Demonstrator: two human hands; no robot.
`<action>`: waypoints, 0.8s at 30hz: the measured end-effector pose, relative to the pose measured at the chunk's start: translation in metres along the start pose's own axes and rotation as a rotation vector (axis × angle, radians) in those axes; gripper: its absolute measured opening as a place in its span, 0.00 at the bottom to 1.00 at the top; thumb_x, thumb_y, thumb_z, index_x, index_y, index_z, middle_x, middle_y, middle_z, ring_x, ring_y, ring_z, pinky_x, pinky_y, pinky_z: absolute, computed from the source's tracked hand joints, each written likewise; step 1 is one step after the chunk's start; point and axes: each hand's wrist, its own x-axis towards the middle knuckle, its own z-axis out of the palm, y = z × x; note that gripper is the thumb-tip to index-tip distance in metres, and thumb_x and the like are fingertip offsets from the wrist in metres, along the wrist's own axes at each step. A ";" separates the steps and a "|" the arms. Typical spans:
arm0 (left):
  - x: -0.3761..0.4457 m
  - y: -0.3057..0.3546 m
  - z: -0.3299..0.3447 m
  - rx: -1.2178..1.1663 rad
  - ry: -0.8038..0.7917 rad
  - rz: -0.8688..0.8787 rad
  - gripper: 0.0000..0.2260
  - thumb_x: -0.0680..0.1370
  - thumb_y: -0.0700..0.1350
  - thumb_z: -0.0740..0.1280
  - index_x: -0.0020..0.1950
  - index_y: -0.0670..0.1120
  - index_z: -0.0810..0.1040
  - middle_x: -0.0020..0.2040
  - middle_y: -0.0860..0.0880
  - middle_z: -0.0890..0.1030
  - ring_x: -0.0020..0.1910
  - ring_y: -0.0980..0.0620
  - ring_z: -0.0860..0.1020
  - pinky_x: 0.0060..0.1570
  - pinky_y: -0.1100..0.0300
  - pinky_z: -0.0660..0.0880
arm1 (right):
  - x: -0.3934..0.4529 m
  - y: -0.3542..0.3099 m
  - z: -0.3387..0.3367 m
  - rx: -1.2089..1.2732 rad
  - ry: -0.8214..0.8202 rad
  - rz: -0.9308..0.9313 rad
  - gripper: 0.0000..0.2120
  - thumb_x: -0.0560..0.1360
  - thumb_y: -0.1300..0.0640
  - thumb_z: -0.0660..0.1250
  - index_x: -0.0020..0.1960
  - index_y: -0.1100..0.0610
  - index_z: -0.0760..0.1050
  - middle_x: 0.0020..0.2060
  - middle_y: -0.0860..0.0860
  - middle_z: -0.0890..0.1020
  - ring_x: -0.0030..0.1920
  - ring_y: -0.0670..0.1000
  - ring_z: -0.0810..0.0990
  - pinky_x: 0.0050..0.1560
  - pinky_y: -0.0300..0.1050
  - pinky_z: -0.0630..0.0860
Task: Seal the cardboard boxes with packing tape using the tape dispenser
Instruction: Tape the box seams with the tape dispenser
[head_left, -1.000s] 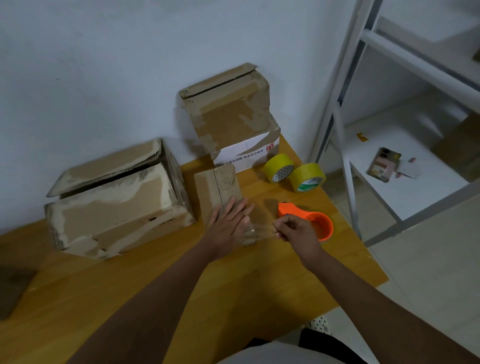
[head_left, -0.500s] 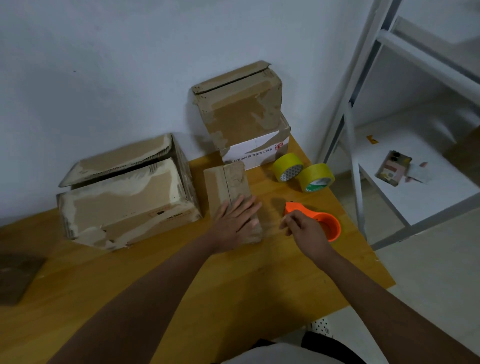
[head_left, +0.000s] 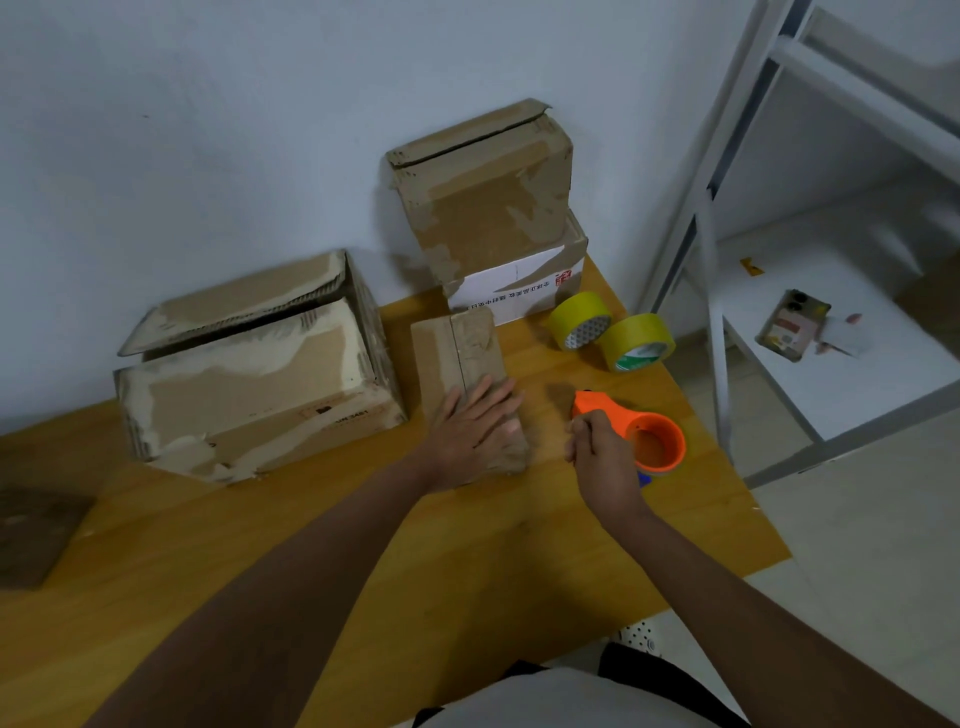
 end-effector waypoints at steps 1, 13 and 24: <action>-0.001 0.001 -0.001 0.007 -0.003 0.001 0.25 0.84 0.58 0.44 0.81 0.54 0.51 0.81 0.57 0.46 0.78 0.60 0.36 0.75 0.51 0.31 | 0.000 0.000 0.000 0.006 0.000 0.002 0.11 0.84 0.59 0.54 0.51 0.64 0.71 0.36 0.54 0.77 0.31 0.46 0.72 0.30 0.36 0.64; -0.005 -0.009 0.003 0.293 -0.041 0.111 0.29 0.83 0.60 0.52 0.81 0.53 0.47 0.80 0.56 0.40 0.78 0.53 0.35 0.75 0.51 0.32 | -0.002 0.009 0.002 0.074 0.045 -0.005 0.09 0.83 0.61 0.56 0.47 0.63 0.72 0.32 0.52 0.77 0.30 0.46 0.73 0.32 0.36 0.66; -0.004 -0.017 0.019 0.553 0.045 0.107 0.33 0.82 0.62 0.52 0.81 0.50 0.44 0.79 0.54 0.39 0.80 0.49 0.40 0.77 0.46 0.42 | -0.007 0.019 0.003 0.118 0.025 -0.039 0.09 0.83 0.58 0.57 0.47 0.61 0.71 0.32 0.50 0.78 0.27 0.44 0.71 0.30 0.38 0.66</action>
